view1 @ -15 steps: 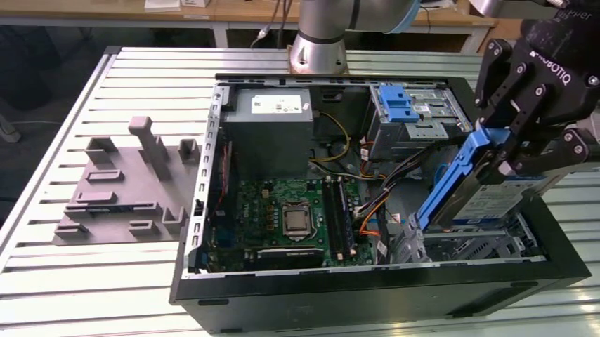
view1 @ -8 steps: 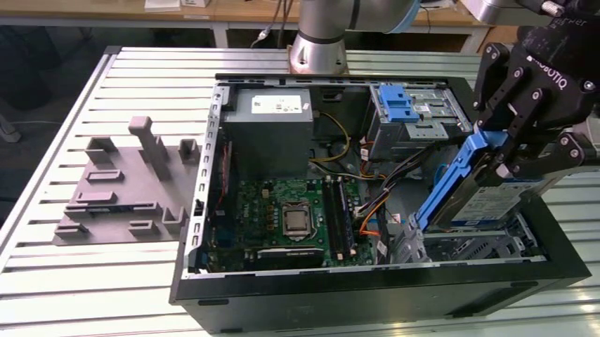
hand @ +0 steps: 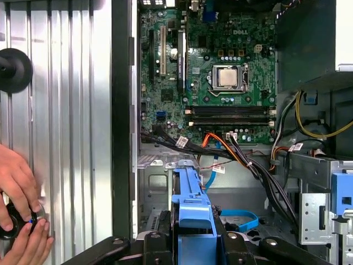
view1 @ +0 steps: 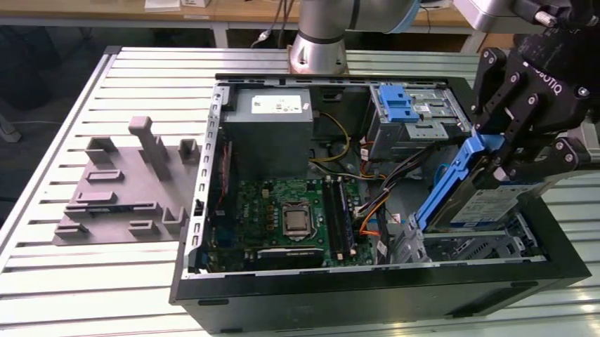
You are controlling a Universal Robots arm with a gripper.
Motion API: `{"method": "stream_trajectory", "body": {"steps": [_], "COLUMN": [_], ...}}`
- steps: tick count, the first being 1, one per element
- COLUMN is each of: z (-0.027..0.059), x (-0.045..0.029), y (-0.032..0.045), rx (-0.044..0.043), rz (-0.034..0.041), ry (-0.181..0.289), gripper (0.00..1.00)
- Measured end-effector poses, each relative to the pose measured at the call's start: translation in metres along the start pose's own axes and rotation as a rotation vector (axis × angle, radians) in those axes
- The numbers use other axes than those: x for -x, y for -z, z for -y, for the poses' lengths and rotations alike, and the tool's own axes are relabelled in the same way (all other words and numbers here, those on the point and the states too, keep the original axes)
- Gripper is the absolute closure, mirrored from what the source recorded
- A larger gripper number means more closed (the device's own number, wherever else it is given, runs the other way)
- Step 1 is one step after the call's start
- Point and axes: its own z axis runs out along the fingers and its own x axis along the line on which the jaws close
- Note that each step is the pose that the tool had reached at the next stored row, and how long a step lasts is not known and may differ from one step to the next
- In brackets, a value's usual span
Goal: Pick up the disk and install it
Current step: 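Insert the disk into the insertion slot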
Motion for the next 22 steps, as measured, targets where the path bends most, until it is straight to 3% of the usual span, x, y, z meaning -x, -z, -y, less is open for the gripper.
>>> {"method": "stream_trajectory", "body": {"steps": [22], "z": [-0.0001], "x": [0.0001], "y": [-0.0167], "rx": [0.0000], "rz": [0.0001], "ry": [0.000], "gripper": [0.64]}}
